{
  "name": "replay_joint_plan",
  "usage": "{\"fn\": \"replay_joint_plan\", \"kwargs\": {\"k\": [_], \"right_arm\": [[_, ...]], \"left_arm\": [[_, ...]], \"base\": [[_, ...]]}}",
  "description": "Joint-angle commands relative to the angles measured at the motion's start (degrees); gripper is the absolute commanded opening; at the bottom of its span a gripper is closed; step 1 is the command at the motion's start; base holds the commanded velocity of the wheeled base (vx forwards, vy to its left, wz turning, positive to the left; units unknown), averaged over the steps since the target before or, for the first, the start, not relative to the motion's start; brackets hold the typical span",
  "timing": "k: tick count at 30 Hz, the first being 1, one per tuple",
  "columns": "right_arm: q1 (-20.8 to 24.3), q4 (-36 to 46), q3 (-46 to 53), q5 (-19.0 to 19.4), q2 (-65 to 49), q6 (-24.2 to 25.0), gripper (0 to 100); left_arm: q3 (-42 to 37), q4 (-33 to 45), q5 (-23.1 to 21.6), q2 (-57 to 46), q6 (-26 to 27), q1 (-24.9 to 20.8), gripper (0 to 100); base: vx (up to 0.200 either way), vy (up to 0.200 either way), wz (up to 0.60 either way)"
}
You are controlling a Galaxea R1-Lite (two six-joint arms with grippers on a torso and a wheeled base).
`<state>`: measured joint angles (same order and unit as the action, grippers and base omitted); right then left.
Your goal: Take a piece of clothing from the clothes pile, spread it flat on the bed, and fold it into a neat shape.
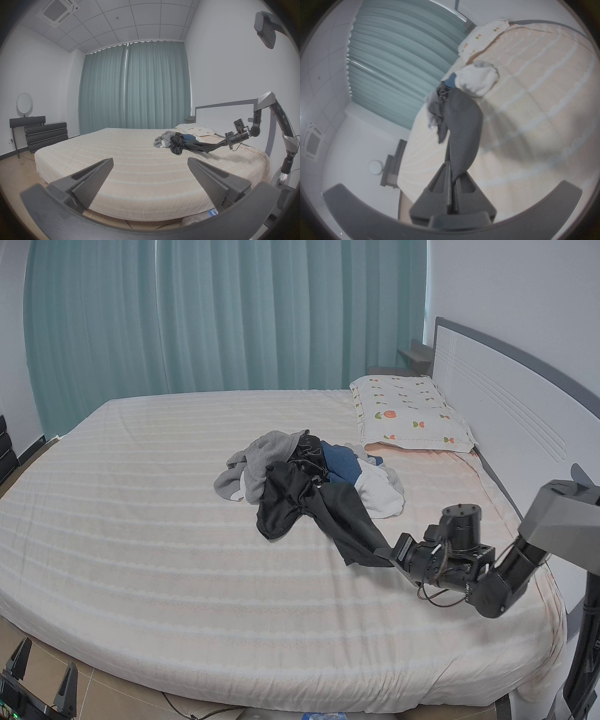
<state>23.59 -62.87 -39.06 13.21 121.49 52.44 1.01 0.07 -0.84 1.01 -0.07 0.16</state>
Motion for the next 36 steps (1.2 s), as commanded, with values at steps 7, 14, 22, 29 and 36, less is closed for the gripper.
{"fn": "replay_joint_plan", "kwargs": {"k": [7,14,22,29,36], "right_arm": [[3.9,-4.9,3.5,3.7,-31.4,1.3,0],[3.8,4.2,-6.6,3.5,-36.3,1.2,0],[4.8,9.4,-10.2,3.3,-37.1,-1.5,0],[6.1,9.4,-9.8,3.2,-36.4,-2.2,0],[6.2,9.5,-9.7,3.3,-36.1,-2.3,0]], "left_arm": [[-0.8,0.0,-0.1,-1.0,0.1,0.0,100],[-0.8,-0.1,-0.4,-1.0,0.0,0.0,100],[0.5,-0.9,-0.1,-0.7,-0.6,0.0,100],[19.3,-4.3,-6.2,23.6,-10.3,-2.4,100],[17.5,-4.0,-16.6,38.5,-6.4,-8.7,100]], "base": [[0.000,0.000,0.00],[0.000,0.000,0.00],[0.000,0.000,0.00],[0.000,0.000,0.00],[0.000,0.000,0.00]]}}
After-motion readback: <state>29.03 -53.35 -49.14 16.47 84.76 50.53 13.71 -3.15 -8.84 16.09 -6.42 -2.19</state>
